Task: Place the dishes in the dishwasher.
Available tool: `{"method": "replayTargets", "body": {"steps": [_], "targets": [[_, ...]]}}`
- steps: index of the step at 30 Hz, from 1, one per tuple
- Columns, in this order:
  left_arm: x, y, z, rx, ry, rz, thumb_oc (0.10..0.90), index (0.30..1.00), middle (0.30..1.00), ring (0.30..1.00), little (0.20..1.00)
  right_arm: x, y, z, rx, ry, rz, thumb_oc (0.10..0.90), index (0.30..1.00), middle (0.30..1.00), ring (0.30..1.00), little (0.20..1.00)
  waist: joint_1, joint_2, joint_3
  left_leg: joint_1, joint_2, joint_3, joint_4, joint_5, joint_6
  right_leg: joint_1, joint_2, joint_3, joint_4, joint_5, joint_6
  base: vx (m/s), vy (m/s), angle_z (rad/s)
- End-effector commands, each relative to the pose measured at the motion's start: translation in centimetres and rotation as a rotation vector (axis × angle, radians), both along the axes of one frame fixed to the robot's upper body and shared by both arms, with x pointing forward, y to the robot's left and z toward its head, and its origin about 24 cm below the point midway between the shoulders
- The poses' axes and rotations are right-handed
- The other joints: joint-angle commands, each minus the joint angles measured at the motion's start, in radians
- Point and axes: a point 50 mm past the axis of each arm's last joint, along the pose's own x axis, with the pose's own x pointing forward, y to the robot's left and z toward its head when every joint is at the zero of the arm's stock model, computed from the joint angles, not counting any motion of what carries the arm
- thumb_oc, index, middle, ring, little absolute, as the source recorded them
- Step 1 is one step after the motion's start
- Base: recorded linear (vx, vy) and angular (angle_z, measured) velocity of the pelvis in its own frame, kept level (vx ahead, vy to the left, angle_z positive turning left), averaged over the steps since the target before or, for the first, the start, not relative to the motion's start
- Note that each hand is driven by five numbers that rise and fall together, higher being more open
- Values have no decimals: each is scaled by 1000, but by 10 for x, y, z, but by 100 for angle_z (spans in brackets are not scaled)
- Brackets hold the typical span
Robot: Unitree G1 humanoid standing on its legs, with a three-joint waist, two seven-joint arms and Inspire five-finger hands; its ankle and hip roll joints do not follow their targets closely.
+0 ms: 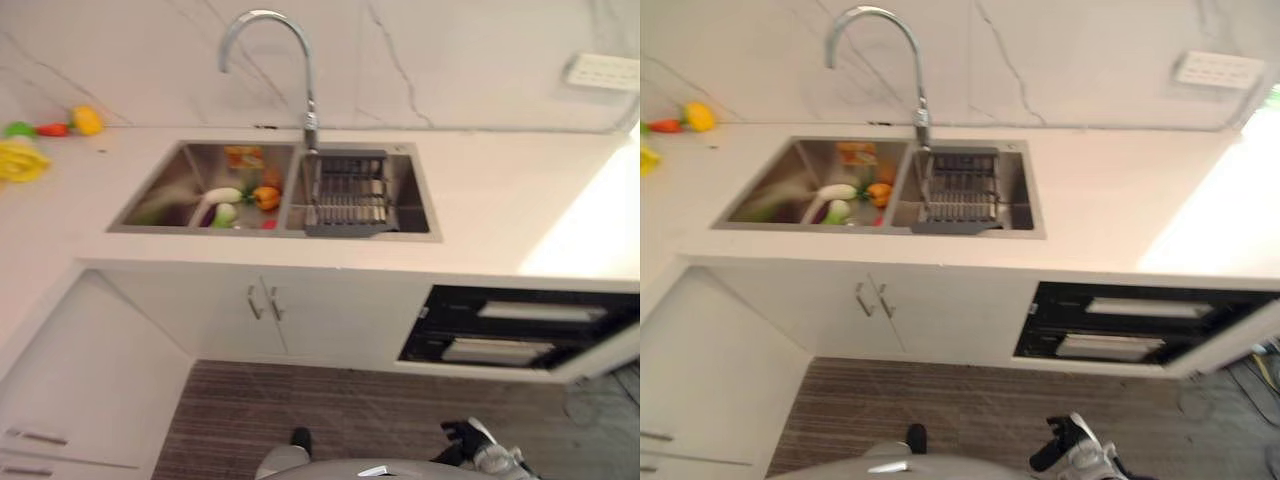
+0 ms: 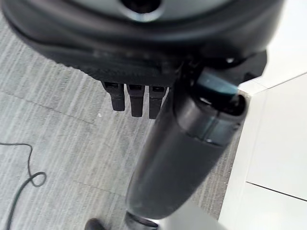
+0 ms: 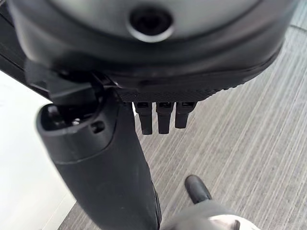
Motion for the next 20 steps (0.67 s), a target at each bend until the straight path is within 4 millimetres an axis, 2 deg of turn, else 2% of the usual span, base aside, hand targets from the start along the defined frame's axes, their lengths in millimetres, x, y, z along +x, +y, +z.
{"method": "replayTargets", "body": {"steps": [1,2,3,4,7,8,10,11,12,13,14,15,16,17,20], "targets": [[63,1,3,38,-177,-105,800,900,900,900,900,19,-1,4,2,-60,-45,800,900,900,900,900,9,-38,2,-30,44,-14,37,35,-52,47,26,-36,-109,-21,27,18,-168,24],[63,1,3,38,-177,-105,800,900,900,900,900,19,-1,4,2,-60,-45,800,900,900,900,900,8,-37,3,-30,44,-15,38,35,-52,47,26,-37,-110,-21,27,8,-236,36],[78,-12,2,23,-208,-184,800,900,900,900,900,18,-4,5,-1,-53,-66,800,900,900,900,900,13,-28,11,-49,67,-44,36,65,-74,61,59,-51,-134,-33,5,-4,-201,44],[81,-17,1,13,-211,-213,800,900,900,900,900,19,-4,5,-2,-56,-71,800,900,900,900,900,11,-23,12,-56,73,-52,32,76,-82,64,68,-60,-142,-35,1,-12,-262,52],[94,-34,0,-13,-227,-319,800,900,900,900,900,21,-9,6,-13,-55,-86,800,900,900,900,900,2,-12,22,-80,98,-41,18,116,-107,71,86,-95,-171,-34,-10,-12,-117,43],[95,-37,0,-17,-226,-331,800,900,900,900,900,20,-10,6,-12,-52,-90,800,900,900,900,900,-1,-17,23,-72,106,-31,18,102,-116,79,89,-89,-176,-52,-11,15,-117,49],[100,-40,0,-19,-229,-346,800,900,900,900,900,21,-11,7,-12,-54,-110,800,900,900,900,900,-13,-28,34,-81,114,10,70,80,-107,73,79,-95,-177,-47,-18,-48,-77,37],[102,-41,0,-20,-231,-351,800,900,900,900,900,19,-13,7,-12,-47,-132,800,900,900,900,900,-15,-33,40,-84,104,4,118,64,-102,66,72,-87,-177,-40,-23,-91,-29,22],[102,-42,0,-19,-230,-355,800,900,900,900,900,18,-15,7,-13,-42,-147,800,900,900,900,900,-15,-35,38,-77,94,-8,136,25,-93,59,66,-86,-176,-33,-23,-54,-10,15],[102,-42,0,-19,-230,-355,800,900,900,900,900,18,-15,7,-13,-42,-147,800,900,900,900,900,-15,-35,38,-77,94,-8,137,25,-93,59,66,-86,-176,-33,-23,-21,66,8],[97,-43,-1,-21,-219,-367,800,900,900,900,900,18,-19,8,-14,-41,-178,800,900,900,900,900,-26,-26,20,-24,73,-28,122,-44,-85,41,60,-79,-173,-25,-18,0,117,-8],[94,-47,-2,-31,-215,-366,800,900,900,900,900,13,-22,7,-14,-34,-205,800,900,900,900,900,-35,-14,12,-7,73,-32,103,-37,-85,38,60,-78,-174,-22,-11,0,117,-12],[94,-47,-2,-31,-215,-366,800,900,900,900,900,13,-22,7,-14,-34,-205,800,900,900,900,900,-35,-14,12,-7,73,-32,102,-37,-85,38,60,-78,-174,-22,-11,31,145,-9],[86,-48,-4,-47,-190,-372,800,900,900,900,900,7,-22,6,-7,-17,-233,800,900,900,900,900,-53,1,-10,29,69,-4,34,-33,-80,27,58,-80,-173,-16,-2,38,144,4],[76,-46,-6,-54,-150,-361,800,900,900,900,900,-4,-23,3,-4,6,-285,800,900,900,900,900,-72,8,-31,59,54,11,-37,-18,-76,19,41,-87,-171,5,12,36,137,9]]}}
